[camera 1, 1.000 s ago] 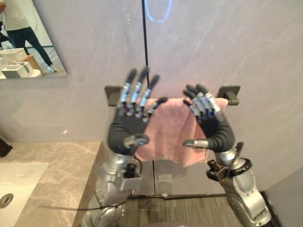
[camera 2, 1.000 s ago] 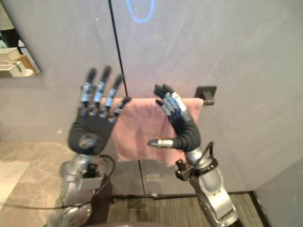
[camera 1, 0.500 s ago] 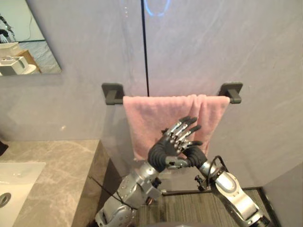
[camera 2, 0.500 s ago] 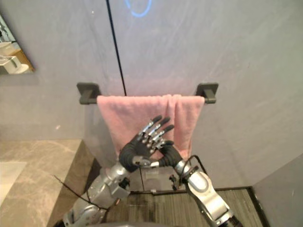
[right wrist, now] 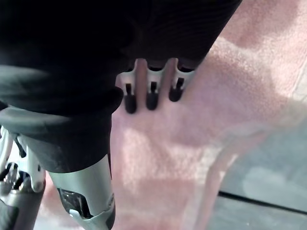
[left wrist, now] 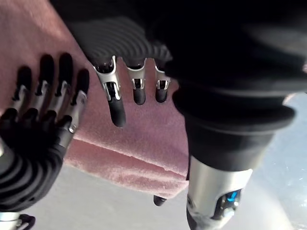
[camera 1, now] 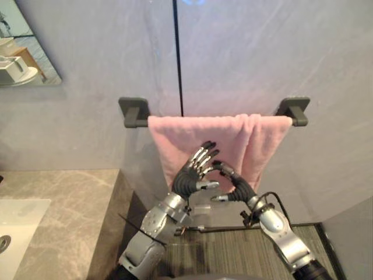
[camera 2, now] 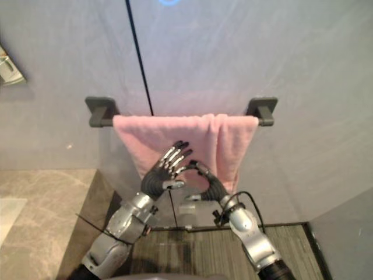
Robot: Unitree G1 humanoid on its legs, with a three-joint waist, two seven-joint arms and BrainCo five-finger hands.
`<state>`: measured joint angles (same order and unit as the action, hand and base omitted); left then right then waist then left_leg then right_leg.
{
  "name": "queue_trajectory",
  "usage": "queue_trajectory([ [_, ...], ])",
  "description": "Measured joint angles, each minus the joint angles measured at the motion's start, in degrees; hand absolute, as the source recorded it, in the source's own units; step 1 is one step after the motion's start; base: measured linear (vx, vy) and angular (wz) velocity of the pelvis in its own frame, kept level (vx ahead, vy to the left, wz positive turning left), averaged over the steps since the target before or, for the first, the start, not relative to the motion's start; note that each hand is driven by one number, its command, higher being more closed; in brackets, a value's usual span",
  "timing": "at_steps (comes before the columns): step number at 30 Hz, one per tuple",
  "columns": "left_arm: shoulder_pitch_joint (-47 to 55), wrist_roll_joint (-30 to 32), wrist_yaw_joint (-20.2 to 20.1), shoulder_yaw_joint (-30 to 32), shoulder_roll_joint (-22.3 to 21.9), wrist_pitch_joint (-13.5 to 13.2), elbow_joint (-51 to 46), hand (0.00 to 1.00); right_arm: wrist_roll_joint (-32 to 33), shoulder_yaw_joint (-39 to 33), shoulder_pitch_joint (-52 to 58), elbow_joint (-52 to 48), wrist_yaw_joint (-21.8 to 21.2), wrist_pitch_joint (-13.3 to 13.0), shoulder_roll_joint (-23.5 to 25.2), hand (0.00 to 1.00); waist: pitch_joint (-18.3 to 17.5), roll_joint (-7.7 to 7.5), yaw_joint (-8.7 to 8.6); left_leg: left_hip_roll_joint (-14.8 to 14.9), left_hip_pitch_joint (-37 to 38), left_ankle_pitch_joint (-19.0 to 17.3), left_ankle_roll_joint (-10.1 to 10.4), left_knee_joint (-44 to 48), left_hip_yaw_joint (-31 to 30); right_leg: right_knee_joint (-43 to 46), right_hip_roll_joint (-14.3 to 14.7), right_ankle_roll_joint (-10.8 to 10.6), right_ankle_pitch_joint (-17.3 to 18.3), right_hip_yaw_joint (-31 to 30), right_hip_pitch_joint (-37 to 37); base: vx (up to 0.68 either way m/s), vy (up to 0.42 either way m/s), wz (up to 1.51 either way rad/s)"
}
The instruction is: Organize washtable
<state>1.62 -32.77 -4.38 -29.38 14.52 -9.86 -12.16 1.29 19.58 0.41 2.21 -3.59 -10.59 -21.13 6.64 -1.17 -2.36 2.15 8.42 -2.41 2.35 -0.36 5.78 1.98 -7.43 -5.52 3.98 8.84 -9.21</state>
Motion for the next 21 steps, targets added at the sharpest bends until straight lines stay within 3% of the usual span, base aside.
queue_trajectory([
  [13, -0.1, 4.9, 2.8, 6.9, -2.1, 0.0, 8.7, 0.0, -1.9, -7.4, -1.2, 6.1, 2.2, 1.0, 4.8, 0.0, 0.0, -0.16, -0.09, 0.2, -0.1, 0.0, 0.0, -0.2, 0.9, -0.3, 0.2, 0.6, -0.4, -1.7, 0.4, -0.01, -0.009, -0.05],
  [21, -0.1, 8.0, 4.7, 12.0, -2.6, -0.1, 12.9, 0.0, 0.7, -14.5, -1.0, 8.2, 2.4, 1.1, 7.5, 0.0, 0.0, -0.43, -0.11, 0.3, 0.4, 1.1, -0.1, -1.7, 1.2, -1.3, 0.5, 0.4, -1.3, -2.2, 0.4, -0.04, -0.015, -0.03],
])
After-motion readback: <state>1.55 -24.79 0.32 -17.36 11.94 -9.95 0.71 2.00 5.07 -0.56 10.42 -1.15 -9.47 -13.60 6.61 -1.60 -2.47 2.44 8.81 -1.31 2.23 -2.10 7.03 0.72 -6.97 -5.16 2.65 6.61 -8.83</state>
